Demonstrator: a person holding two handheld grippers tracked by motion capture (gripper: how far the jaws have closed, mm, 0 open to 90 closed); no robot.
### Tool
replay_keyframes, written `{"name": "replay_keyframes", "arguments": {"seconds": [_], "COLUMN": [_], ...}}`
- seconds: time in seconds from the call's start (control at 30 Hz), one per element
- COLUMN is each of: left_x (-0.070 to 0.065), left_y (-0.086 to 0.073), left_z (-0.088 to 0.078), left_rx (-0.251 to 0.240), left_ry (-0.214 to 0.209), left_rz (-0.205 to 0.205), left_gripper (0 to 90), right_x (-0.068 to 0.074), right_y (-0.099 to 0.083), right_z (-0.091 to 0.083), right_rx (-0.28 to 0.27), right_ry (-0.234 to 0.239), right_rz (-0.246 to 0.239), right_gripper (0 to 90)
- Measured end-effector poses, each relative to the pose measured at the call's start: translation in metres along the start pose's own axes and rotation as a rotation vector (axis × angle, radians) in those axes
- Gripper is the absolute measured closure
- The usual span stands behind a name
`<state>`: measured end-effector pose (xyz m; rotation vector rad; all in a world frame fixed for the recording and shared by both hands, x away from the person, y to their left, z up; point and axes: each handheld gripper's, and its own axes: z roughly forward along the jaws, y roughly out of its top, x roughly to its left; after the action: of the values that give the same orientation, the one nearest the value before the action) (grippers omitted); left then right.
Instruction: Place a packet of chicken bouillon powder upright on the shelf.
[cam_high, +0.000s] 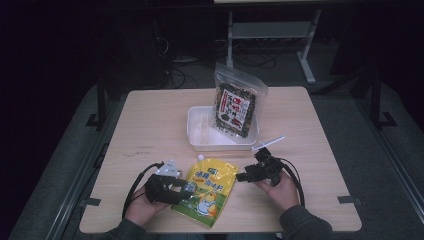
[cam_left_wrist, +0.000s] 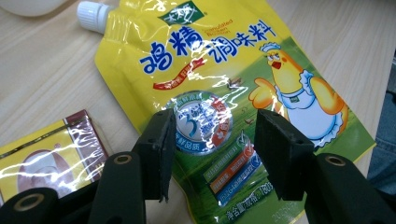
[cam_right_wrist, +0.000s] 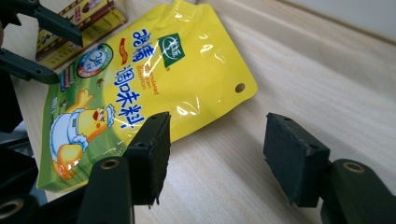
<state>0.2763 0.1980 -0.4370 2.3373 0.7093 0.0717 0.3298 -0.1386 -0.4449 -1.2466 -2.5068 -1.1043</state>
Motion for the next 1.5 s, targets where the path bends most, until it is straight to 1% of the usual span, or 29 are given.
{"name": "replay_keyframes", "arguments": {"seconds": [0.1, 0.23, 0.5, 0.63, 0.67, 0.87, 0.97, 1.03, 1.17, 1.23, 1.3, 1.5], "left_x": [0.0, -0.001, -0.002, -0.002, -0.001, -0.002, -0.002, -0.001, -0.001, -0.001, -0.001, -0.001], "left_y": [0.0, 0.0, 0.001, 0.001, 0.001, 0.001, 0.001, 0.001, 0.001, 0.001, 0.001, 0.001], "left_z": [0.001, 0.004, 0.005, 0.005, 0.005, 0.005, 0.005, 0.006, 0.006, 0.006, 0.006, 0.006], "left_rx": [0.011, 0.024, 0.031, 0.036, 0.036, 0.039, 0.039, 0.036, 0.036, 0.035, 0.033, 0.033], "left_ry": [0.0, 0.0, 0.008, 0.01, 0.011, 0.013, 0.013, 0.011, 0.01, 0.01, 0.01, 0.01], "left_rz": [0.005, 0.008, 0.011, 0.012, 0.012, 0.013, 0.013, 0.01, 0.01, 0.01, 0.009, 0.009], "left_gripper": [48.5, 48.9, 49.1, 49.0, 49.0, 49.1, 49.1, 49.2, 49.1, 49.2, 49.2, 49.1], "right_x": [-0.003, -0.004, -0.006, -0.007, -0.007, -0.006, -0.005, -0.006, -0.007, -0.009, -0.01, -0.013], "right_y": [0.0, 0.001, 0.004, 0.005, 0.005, 0.006, 0.008, 0.008, 0.008, 0.008, 0.008, 0.008], "right_z": [0.006, 0.012, 0.021, 0.023, 0.025, 0.03, 0.032, 0.033, 0.034, 0.034, 0.034, 0.033], "right_rx": [0.023, 0.032, 0.051, 0.053, 0.056, 0.049, 0.052, 0.051, 0.046, 0.047, 0.044, 0.029], "right_ry": [0.007, 0.023, 0.045, 0.059, 0.07, 0.102, 0.108, 0.11, 0.114, 0.116, 0.126, 0.145], "right_rz": [0.024, 0.04, 0.063, 0.069, 0.072, 0.083, 0.088, 0.088, 0.104, 0.115, 0.128, 0.143], "right_gripper": [40.4, 40.6, 41.9, 44.0, 44.9, 50.0, 52.1, 54.8, 61.4, 66.3, 69.4, 78.7]}}
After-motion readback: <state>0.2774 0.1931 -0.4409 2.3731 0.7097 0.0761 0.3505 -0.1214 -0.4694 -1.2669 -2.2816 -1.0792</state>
